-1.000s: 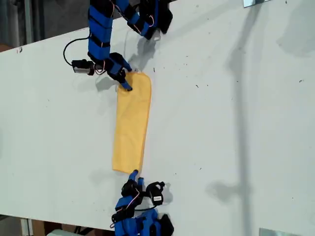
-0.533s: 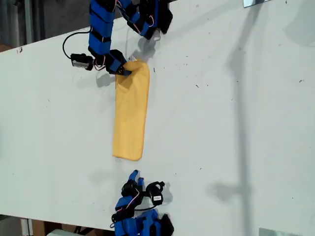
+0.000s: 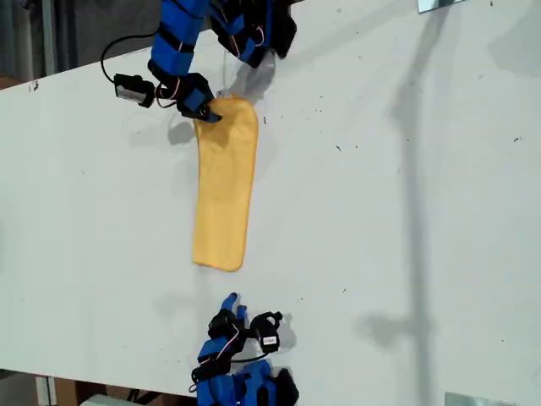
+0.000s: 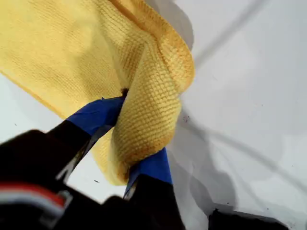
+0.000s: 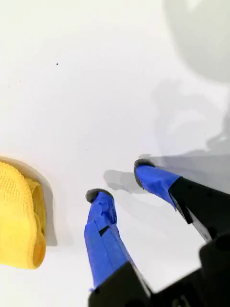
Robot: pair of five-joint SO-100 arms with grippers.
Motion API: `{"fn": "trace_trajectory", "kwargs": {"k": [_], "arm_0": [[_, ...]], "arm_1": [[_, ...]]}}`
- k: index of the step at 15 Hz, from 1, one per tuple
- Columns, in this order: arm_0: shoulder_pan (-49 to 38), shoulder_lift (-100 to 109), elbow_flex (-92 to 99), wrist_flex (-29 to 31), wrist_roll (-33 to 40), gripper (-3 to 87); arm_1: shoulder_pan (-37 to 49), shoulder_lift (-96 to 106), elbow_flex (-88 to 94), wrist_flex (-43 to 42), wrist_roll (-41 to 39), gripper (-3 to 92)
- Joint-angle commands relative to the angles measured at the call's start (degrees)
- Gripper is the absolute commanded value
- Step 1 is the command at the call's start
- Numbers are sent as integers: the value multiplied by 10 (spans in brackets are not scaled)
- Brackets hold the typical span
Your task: Grasp corners of a square towel and fold twice.
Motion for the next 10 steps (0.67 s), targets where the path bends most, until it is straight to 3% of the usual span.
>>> {"fn": "trace_trajectory", "kwargs": {"k": [1, 5, 10], "arm_0": [[-6, 4, -15, -6, -2, 130], [-7, 0, -18, -6, -1, 129], [-7, -1, -18, -7, 2, 129]], "arm_1": [[0, 120, -26, 45, 7, -1], [-37, 103, -141, 53, 2, -1], [-120, -154, -425, 14, -34, -1]]}}
